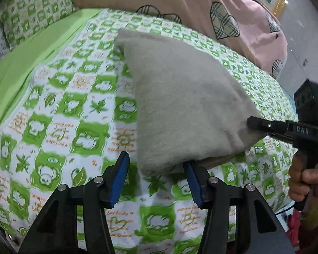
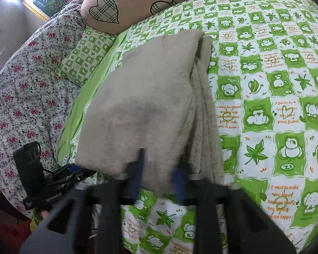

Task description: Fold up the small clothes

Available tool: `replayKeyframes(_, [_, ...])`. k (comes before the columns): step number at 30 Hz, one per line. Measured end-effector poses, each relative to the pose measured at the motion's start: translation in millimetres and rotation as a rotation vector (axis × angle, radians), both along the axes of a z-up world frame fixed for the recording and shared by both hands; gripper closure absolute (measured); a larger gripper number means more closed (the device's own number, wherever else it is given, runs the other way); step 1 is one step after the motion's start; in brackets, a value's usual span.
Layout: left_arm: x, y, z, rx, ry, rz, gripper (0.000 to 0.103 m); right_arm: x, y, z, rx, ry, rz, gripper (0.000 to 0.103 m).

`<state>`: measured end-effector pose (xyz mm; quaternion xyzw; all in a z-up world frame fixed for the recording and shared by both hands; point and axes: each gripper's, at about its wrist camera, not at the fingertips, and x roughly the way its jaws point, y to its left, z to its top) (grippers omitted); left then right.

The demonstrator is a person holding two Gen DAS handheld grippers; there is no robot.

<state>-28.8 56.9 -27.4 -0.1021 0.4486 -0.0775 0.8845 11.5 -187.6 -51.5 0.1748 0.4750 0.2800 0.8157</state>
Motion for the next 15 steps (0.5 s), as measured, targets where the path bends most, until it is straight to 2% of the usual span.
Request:
replayKeyframes(5, [6, -6, 2, -0.026, 0.002, 0.013, 0.049, 4, -4, 35, 0.084, -0.077, 0.003, 0.096])
replayKeyframes(8, [14, -3, -4, 0.06, 0.041, 0.101, 0.049, 4, -8, 55, 0.135, -0.121, 0.0, 0.096])
replayKeyframes(11, [9, 16, -2, -0.006, 0.056, 0.184, 0.051, 4, -15, 65, 0.162, -0.142, -0.01, 0.096])
replayKeyframes(13, [1, 22, 7, 0.021, 0.018, 0.231, 0.052, 3, -19, 66, 0.169, -0.144, -0.009, 0.097])
replayKeyframes(15, [-2, 19, 11, 0.063, -0.001, 0.233, 0.066, 2, -20, 62, 0.17, -0.136, -0.005, 0.097])
